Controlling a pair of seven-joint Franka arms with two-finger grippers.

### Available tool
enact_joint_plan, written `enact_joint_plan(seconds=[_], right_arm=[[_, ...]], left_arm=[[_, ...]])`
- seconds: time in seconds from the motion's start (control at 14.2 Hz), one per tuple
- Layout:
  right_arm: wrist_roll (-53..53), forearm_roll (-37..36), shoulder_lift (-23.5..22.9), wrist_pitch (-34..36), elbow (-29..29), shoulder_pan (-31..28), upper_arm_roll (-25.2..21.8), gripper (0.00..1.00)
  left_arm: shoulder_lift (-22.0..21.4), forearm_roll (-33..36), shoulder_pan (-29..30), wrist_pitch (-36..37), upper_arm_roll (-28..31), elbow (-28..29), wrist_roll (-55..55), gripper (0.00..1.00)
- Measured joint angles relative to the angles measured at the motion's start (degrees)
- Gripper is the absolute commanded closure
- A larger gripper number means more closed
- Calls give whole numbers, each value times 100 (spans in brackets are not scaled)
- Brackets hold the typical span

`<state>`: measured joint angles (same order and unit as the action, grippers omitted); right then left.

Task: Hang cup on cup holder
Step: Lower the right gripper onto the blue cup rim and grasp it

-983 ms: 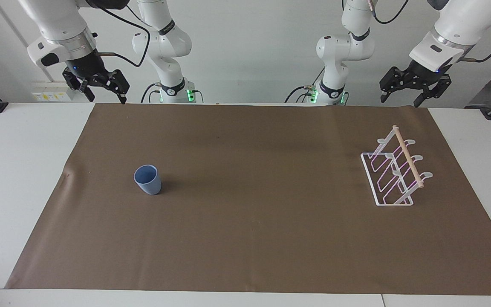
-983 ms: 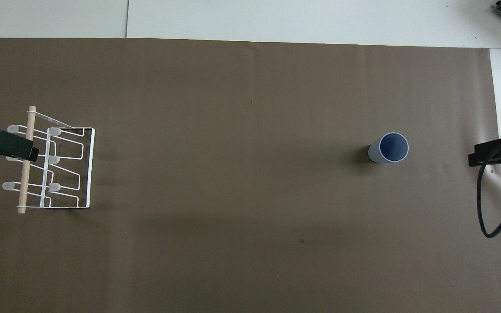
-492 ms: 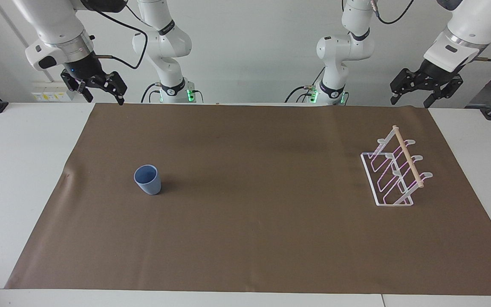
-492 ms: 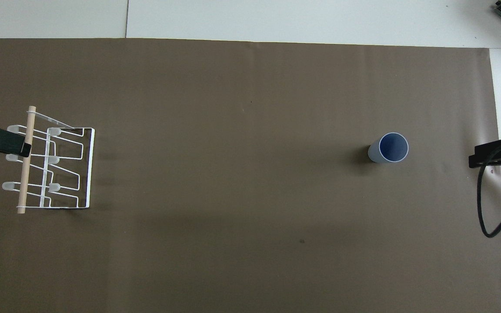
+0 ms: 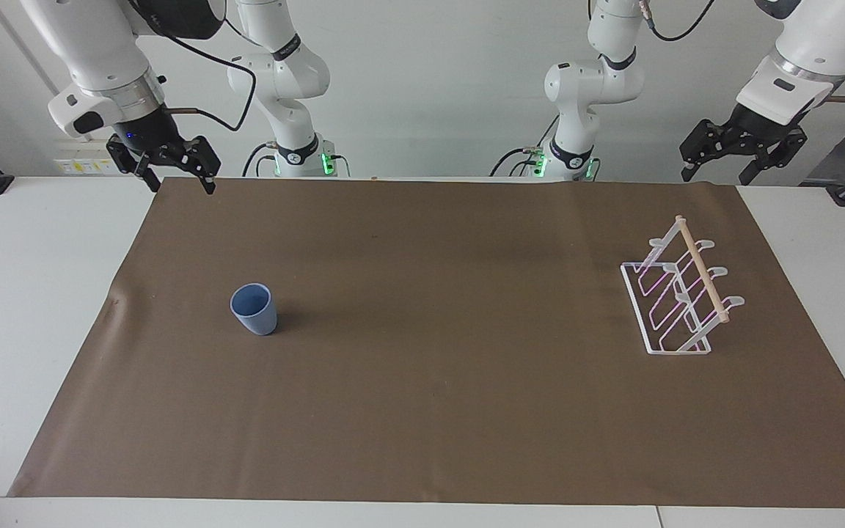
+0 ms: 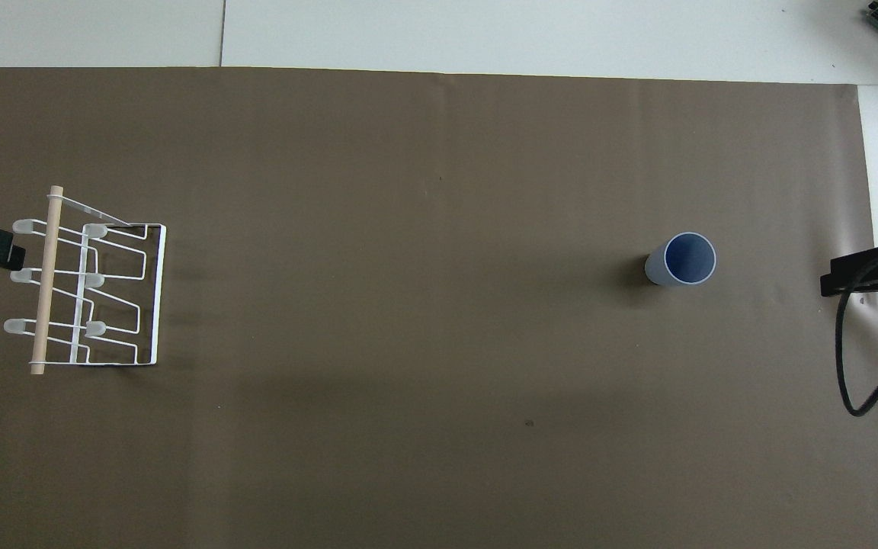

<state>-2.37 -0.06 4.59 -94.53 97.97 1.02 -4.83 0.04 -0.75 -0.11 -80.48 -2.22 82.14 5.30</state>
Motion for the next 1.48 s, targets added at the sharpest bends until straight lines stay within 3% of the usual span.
enact_joint_plan(seconds=[0.28,0.77,1.26,1.33,1.48], right_arm=[[-175,1,-382,-1357,913,-20,-2,0],[-794,5,-1367,-2962,1478,1,31,0],[-867,222,-1367,-3184,1718,-9,34,0],[-868,224,-1369,-3185,1740,-11,32,3],[-869,225,-1380,-3188,1777,-12,31,26]], left_arm=[[0,1,0,3,0,1,-13,0],[0,2,0,4,0,1,-22,0],[0,2,0,4,0,1,-23,0],[0,2,0,4,0,1,-23,0],[0,2,0,4,0,1,-23,0]])
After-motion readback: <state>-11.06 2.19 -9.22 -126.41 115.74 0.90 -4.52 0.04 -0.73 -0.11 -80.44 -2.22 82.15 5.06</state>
